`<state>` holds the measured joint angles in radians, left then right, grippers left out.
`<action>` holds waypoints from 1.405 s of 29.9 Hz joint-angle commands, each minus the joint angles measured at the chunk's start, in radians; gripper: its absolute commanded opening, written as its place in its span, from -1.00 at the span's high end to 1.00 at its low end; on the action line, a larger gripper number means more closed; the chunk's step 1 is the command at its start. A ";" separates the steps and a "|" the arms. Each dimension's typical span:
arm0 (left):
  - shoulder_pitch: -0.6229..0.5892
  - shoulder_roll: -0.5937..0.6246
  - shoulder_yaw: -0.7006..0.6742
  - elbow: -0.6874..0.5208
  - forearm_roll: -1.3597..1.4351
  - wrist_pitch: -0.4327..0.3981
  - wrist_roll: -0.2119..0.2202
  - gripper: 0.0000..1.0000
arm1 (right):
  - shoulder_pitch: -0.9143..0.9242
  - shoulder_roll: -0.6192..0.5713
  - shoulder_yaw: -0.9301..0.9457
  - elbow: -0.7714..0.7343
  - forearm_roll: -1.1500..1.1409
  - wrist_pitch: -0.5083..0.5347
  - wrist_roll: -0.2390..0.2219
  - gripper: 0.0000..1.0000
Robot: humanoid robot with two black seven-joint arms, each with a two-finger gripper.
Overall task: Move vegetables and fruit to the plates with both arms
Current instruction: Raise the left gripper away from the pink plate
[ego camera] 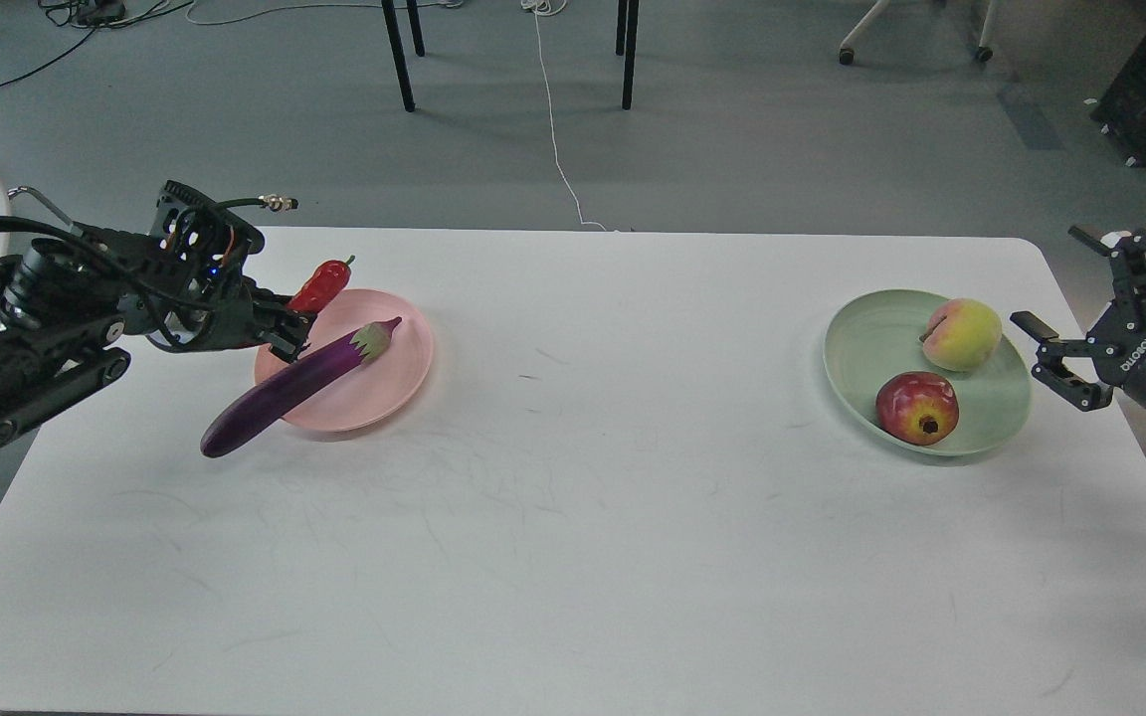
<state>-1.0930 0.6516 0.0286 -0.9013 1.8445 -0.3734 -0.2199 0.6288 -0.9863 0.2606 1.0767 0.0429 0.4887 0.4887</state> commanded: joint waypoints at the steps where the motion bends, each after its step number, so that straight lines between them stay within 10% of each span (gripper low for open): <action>1: 0.008 -0.007 0.002 0.025 0.007 0.001 -0.003 0.56 | -0.004 -0.002 0.000 0.002 0.000 0.000 0.000 -0.94; 23: -0.030 -0.042 -0.033 0.024 -0.028 0.023 -0.016 -0.96 | -0.006 -0.005 0.005 0.014 0.000 0.000 0.000 -0.94; 35: 0.139 -0.161 -0.334 -0.226 -0.868 0.350 -0.052 -0.96 | -0.008 0.047 0.009 0.012 0.002 0.000 0.000 -0.95; 42: 0.349 -0.227 -0.608 -0.243 -1.090 0.364 -0.049 -0.96 | 0.009 0.075 0.009 0.005 0.003 0.000 0.000 -0.95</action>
<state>-0.8259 0.4497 -0.4643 -1.1422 0.8042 -0.0122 -0.2691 0.6253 -0.9210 0.2701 1.0885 0.0456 0.4887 0.4887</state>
